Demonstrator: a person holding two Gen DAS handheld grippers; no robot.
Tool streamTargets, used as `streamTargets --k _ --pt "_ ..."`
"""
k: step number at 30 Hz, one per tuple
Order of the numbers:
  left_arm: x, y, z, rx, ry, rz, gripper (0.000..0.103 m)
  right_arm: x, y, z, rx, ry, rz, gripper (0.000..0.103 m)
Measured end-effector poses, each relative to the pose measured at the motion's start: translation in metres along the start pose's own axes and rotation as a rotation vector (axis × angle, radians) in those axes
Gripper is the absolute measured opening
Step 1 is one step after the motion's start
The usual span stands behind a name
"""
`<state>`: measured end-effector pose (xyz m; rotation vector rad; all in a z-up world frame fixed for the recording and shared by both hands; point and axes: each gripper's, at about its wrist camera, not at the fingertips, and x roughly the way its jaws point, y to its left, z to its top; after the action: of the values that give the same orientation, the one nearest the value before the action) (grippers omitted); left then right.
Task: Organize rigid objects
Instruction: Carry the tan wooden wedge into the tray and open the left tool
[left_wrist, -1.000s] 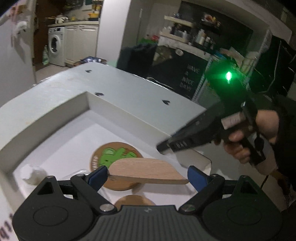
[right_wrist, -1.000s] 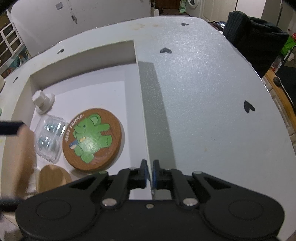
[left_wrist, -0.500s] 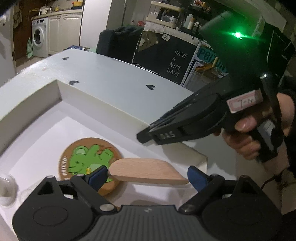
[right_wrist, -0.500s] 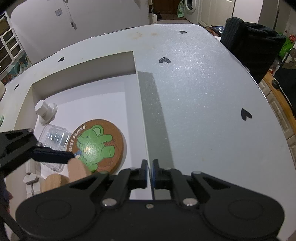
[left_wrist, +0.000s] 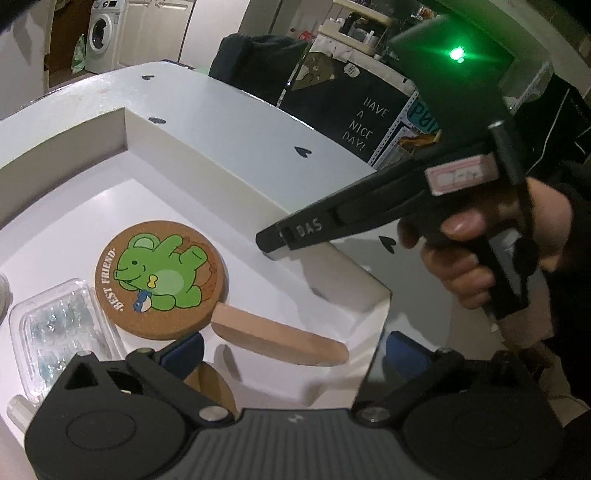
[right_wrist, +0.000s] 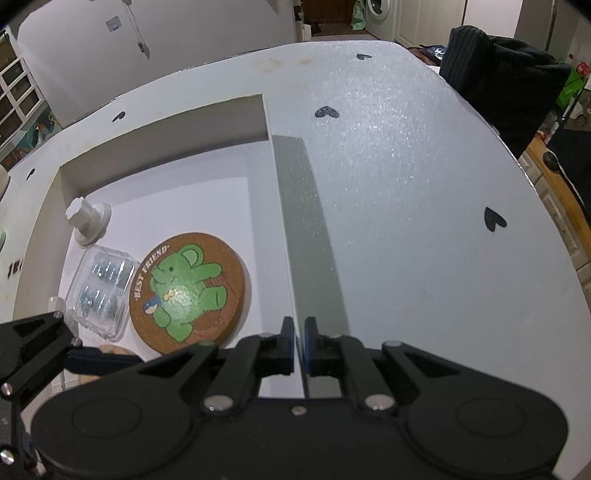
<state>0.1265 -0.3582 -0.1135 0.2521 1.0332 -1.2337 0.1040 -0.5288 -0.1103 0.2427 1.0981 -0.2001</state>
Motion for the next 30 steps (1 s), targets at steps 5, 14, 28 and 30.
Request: streamTargets --k 5,14,28,30 --pt "-0.007 -0.001 -0.001 -0.008 -0.024 -0.004 0.103 0.005 0.001 -0.001 0.001 0.011 -0.005 0.006" --pt "-0.001 0.006 0.011 0.027 -0.042 0.188 0.103 0.009 0.001 -0.002 0.005 0.017 -0.004 0.006" --pt "0.002 0.02 -0.004 0.137 0.029 0.33 0.103 0.008 -0.001 -0.003 0.009 0.015 0.0 0.007" --pt "-0.001 0.023 0.001 0.085 -0.009 0.296 0.103 0.008 -0.001 -0.003 0.007 0.015 -0.001 0.007"
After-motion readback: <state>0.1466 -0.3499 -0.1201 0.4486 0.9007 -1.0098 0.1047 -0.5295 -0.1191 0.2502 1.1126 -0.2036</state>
